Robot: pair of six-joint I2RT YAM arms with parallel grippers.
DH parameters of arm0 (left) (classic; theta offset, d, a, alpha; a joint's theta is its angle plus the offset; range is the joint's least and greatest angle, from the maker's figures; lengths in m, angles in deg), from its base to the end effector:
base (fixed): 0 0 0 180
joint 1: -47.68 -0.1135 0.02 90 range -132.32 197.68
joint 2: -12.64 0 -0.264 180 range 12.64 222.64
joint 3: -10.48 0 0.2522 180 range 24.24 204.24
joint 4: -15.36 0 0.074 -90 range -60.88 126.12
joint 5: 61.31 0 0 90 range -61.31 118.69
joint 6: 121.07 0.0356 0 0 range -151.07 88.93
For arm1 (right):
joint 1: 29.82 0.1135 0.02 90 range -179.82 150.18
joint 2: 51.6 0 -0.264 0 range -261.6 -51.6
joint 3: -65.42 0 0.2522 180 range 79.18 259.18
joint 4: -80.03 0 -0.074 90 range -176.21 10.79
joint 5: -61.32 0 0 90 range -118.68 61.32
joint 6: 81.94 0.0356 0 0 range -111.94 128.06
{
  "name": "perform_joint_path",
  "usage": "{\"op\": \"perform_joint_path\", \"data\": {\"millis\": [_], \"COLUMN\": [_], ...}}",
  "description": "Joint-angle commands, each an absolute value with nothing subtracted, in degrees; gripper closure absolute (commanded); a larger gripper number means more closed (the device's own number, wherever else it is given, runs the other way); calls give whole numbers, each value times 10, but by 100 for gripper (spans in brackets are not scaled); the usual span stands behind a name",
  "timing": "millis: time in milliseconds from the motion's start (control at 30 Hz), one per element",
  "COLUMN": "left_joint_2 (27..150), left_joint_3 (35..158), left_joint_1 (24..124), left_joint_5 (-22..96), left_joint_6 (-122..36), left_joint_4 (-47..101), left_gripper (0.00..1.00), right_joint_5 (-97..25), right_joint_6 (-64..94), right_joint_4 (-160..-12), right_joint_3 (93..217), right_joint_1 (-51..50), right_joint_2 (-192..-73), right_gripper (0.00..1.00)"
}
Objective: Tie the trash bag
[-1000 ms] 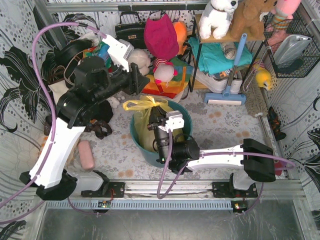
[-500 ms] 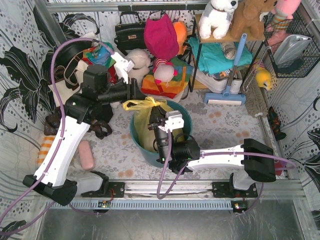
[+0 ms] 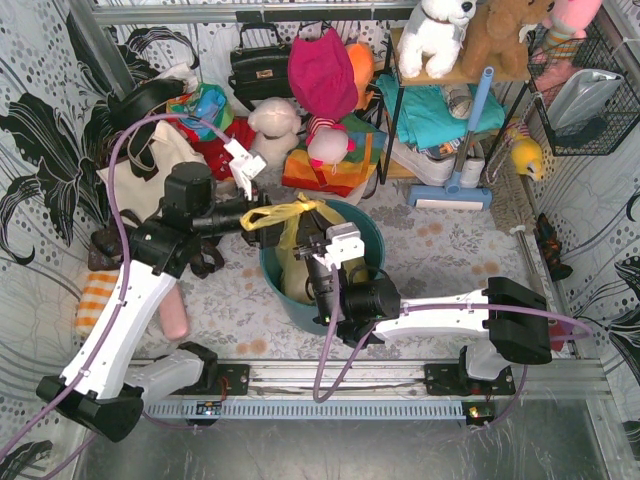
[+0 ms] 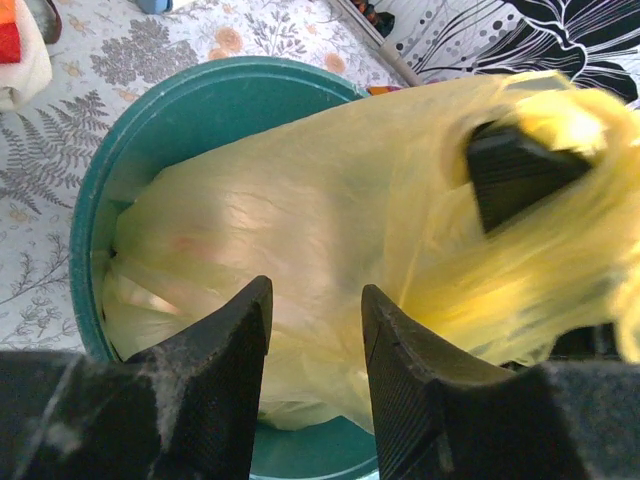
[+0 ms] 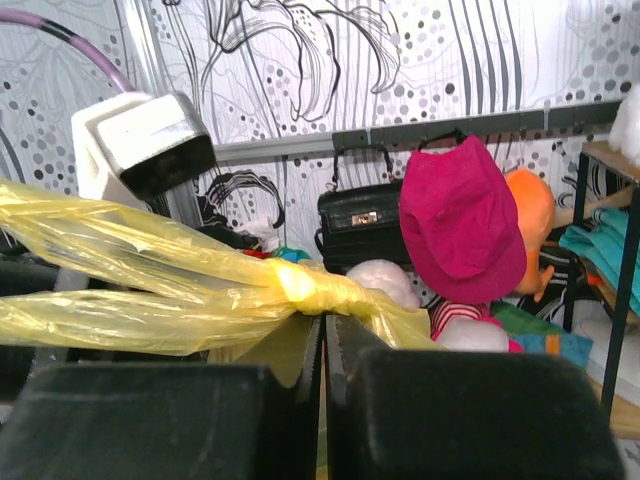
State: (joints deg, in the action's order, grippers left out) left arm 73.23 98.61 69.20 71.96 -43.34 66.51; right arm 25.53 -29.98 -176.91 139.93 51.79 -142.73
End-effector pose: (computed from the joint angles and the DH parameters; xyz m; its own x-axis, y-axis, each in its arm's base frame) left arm 0.1823 -0.0981 0.4201 -0.5450 0.0486 -0.8370 0.7527 0.4680 -0.4630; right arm 0.0744 0.3062 0.3877 0.4202 0.3795 -0.8242 -0.3314 0.9098 0.2499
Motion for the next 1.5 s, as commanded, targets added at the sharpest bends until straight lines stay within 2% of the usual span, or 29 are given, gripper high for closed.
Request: {"op": "perform_joint_path", "data": {"millis": [0, 367, 600, 900, 1100, 1300, 1467], "left_joint_2": [725, 714, 683, 672, 699, 721, 708], "left_joint_3": [956, 923, 997, 1090, 1099, 1086, 1066], "left_joint_1": [689, 690, 690, 690, 690, 690, 690], "left_joint_5": [747, 744, 582, 491, 535, 661, 735], "left_joint_6": [-440, -417, -428, -452, -485, -499, -503], "left_joint_4": [629, 649, 661, 653, 635, 632, 624], "left_gripper": [51, 51, 49, 47, 43, 41, 47], "right_joint_5": [208, 171, 172, 164, 164, 163, 162], "right_joint_6": [-331, -408, -401, -403, -399, -398, -402], "right_joint_4": [-1836, -1837, -1838, -1838, -1838, -1838, -1838], "right_joint_3": [1423, 1428, 1397, 1361, 1358, 1360, 1363], "right_joint_1": [516, 515, 515, 515, 515, 516, 515], "right_joint_2": [-1432, -1445, -1428, -1406, -1403, -1404, -1406], "right_gripper": [100, 100, 100, 100, 100, 100, 100]}}
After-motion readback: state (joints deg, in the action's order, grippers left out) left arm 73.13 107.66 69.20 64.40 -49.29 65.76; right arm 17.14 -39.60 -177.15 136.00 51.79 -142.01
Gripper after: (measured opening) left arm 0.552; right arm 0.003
